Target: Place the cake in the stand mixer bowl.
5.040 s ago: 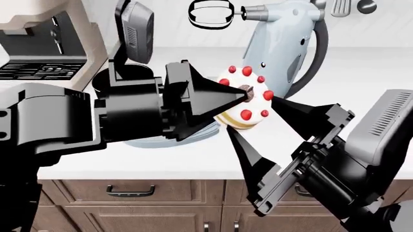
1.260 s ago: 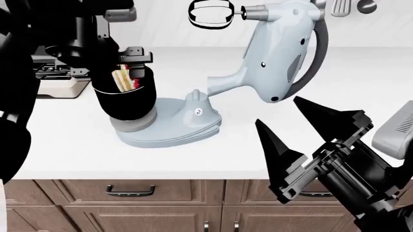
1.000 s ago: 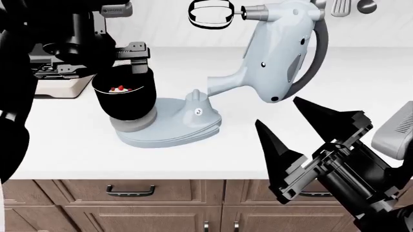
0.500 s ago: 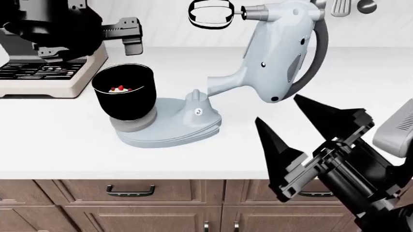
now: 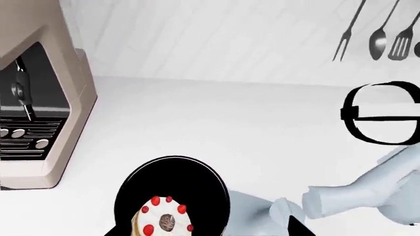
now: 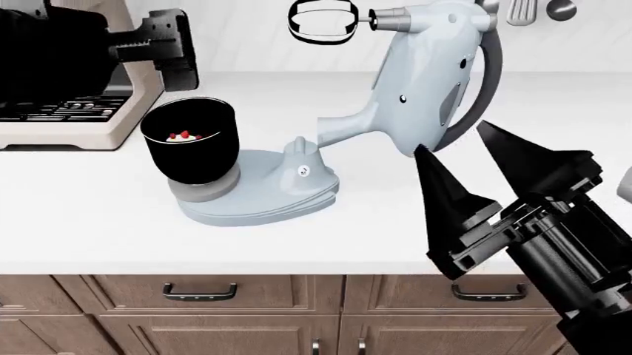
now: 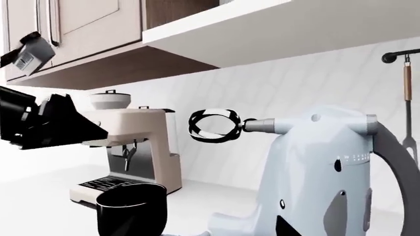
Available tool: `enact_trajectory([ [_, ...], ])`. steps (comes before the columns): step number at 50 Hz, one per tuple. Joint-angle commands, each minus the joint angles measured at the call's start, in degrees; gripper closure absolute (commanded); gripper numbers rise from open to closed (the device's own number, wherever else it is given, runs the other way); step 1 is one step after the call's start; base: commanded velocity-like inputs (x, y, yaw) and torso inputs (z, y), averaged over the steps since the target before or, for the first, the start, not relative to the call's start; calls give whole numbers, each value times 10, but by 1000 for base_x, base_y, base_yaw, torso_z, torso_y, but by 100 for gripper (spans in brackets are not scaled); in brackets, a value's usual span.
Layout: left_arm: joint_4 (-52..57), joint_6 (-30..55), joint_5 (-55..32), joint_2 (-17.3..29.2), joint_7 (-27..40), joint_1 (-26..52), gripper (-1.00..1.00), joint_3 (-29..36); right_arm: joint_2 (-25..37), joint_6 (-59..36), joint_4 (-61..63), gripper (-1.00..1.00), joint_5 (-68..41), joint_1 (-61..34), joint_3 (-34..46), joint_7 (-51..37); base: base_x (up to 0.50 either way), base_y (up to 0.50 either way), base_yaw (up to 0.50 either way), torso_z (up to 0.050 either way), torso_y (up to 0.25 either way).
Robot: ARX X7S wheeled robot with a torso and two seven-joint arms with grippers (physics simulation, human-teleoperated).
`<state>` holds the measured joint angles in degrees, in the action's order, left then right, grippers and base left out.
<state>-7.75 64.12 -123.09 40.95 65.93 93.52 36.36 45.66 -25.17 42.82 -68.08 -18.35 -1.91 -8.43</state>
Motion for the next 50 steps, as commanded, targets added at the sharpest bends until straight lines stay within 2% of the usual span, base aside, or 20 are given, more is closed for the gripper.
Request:
enact_trajectory([
  [1,187,-59,-17,56,19,-100,-100,-72,-1,0,5,-100,-36,-13,-13,-34,0,0,0,0,0],
  [10,247,-82,5,68,-14,-159,-100,-104,2,-7,16,-100,-43,-24,-10,-53,0,0,0,0,0],
  [22,272,-83,44,64,-43,-182,-100,-112,1,-6,21,-100,-50,-32,-11,-66,0,0,0,0,0],
  [50,336,-87,34,62,-42,-169,-100,-121,7,9,30,-100,-100,-52,-35,-94,0,0,0,0,0],
])
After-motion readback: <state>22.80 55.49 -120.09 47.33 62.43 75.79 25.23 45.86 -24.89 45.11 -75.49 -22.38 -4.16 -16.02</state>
